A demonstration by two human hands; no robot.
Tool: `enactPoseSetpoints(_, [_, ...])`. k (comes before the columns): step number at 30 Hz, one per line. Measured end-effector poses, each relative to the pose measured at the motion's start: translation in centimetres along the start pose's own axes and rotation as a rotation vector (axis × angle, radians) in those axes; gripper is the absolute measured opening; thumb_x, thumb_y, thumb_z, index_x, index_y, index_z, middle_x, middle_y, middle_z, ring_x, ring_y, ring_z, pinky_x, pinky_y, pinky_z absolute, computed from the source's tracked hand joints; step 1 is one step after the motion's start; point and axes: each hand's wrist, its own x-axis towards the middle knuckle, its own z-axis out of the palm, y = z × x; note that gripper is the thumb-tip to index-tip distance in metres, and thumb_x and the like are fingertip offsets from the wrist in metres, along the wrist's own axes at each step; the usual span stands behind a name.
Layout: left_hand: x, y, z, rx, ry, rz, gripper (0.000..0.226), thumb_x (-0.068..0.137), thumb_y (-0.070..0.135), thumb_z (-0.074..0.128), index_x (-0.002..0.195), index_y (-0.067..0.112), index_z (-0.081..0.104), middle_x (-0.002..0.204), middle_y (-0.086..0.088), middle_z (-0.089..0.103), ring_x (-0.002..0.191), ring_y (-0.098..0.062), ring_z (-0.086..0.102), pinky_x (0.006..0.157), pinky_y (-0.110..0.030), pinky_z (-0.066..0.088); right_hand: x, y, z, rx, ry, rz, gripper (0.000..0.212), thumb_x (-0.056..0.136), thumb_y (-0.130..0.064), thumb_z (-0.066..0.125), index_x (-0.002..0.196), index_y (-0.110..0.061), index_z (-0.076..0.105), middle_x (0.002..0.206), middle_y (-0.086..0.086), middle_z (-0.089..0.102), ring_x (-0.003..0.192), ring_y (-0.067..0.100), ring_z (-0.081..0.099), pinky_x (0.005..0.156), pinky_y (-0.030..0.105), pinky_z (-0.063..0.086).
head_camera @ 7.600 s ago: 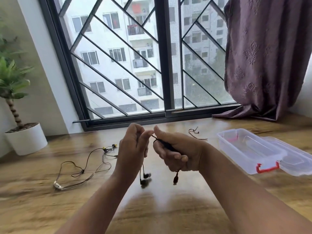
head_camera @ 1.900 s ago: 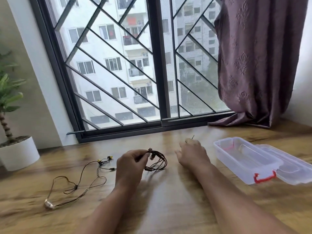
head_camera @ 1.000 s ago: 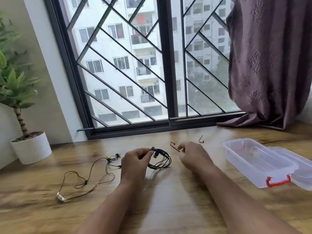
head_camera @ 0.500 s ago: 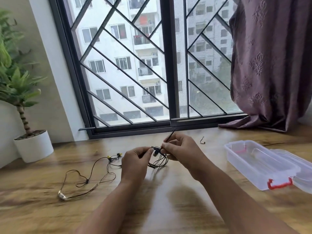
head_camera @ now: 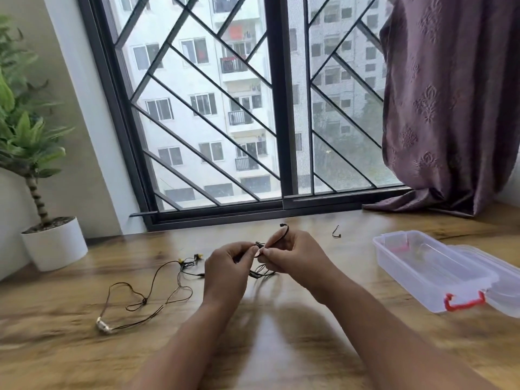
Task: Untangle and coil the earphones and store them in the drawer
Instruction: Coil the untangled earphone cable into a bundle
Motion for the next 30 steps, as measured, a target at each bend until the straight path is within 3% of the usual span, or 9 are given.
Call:
enactPoseSetpoints(3, [0.0, 0.0, 0.0, 0.017, -0.004, 0.014, 0.009, 0.088, 0.018, 0.074, 0.091, 0.021, 0.082, 0.081, 0.010, 0.078, 0.084, -0.009, 0.073, 0.080, -0.035, 0.057, 0.0, 0.5, 0.4, -0.010, 0.054, -0.019, 0.006, 0.076, -0.012, 0.075, 0.080, -0.011, 0.070, 0.083, 0.016, 0.077, 0.087, 0.033, 0.076, 0.090, 0.057, 0.059])
enactPoseSetpoints(7, [0.0, 0.0, 0.0, -0.037, 0.039, 0.009, 0.009, 0.087, 0.013, 0.075, 0.090, 0.019, 0.081, 0.086, 0.003, 0.077, 0.080, -0.010, 0.071, 0.068, -0.021, 0.054, -0.1, 0.9, 1.0, -0.073, 0.124, -0.056, 0.009, 0.073, -0.017, 0.080, 0.075, -0.012, 0.072, 0.082, 0.011, 0.076, 0.076, 0.017, 0.069, 0.085, 0.051, 0.058])
enactPoseSetpoints(12, [-0.1, 0.4, 0.2, -0.321, -0.005, -0.172, 0.009, 0.088, 0.007, 0.074, 0.093, 0.010, 0.080, 0.084, -0.008, 0.078, 0.076, -0.014, 0.065, 0.077, -0.031, 0.052, 0.1, 1.2, 1.3, -0.037, 0.152, -0.088, 0.008, 0.077, -0.006, 0.078, 0.073, -0.011, 0.072, 0.087, 0.006, 0.079, 0.086, 0.023, 0.077, 0.085, 0.045, 0.061])
enactPoseSetpoints(15, [-0.3, 0.5, 0.2, -0.471, -0.049, -0.237, 0.011, 0.089, 0.003, 0.070, 0.097, 0.004, 0.078, 0.092, -0.014, 0.078, 0.084, -0.019, 0.068, 0.081, -0.030, 0.056, 0.1, 1.4, 1.2, -0.015, 0.122, -0.111, 0.009, 0.078, -0.002, 0.076, 0.073, -0.009, 0.071, 0.090, 0.005, 0.079, 0.089, 0.024, 0.077, 0.087, 0.044, 0.062])
enactPoseSetpoints(19, [-0.3, 0.5, 0.2, -0.569, -0.072, -0.294, 0.016, 0.088, 0.002, 0.071, 0.103, 0.000, 0.076, 0.101, -0.020, 0.076, 0.092, -0.025, 0.067, 0.092, -0.038, 0.053, 0.2, 1.6, 1.1, 0.017, 0.081, -0.124, 0.019, 0.078, -0.002, 0.075, 0.070, -0.018, 0.073, 0.093, 0.006, 0.080, 0.090, 0.022, 0.077, 0.087, 0.040, 0.061])
enactPoseSetpoints(24, [-0.2, 0.6, 0.0, -0.630, -0.026, -0.314, 0.015, 0.083, -0.003, 0.074, 0.095, 0.006, 0.072, 0.083, -0.010, 0.074, 0.078, -0.021, 0.063, 0.073, -0.030, 0.051, 0.3, 1.6, 1.1, 0.011, 0.068, -0.128, 0.015, 0.078, -0.010, 0.080, 0.070, -0.021, 0.074, 0.091, 0.008, 0.079, 0.089, 0.024, 0.078, 0.086, 0.041, 0.061])
enactPoseSetpoints(30, [-0.1, 0.4, -0.1, -0.612, 0.025, -0.295, 0.038, 0.082, -0.003, 0.076, 0.111, 0.012, 0.056, 0.086, -0.015, 0.072, 0.078, -0.023, 0.064, 0.076, -0.037, 0.050, 0.3, 1.4, 1.0, -0.003, 0.075, -0.074, 0.007, 0.081, -0.009, 0.079, 0.080, -0.012, 0.073, 0.082, 0.001, 0.077, 0.074, 0.012, 0.071, 0.072, 0.032, 0.059])
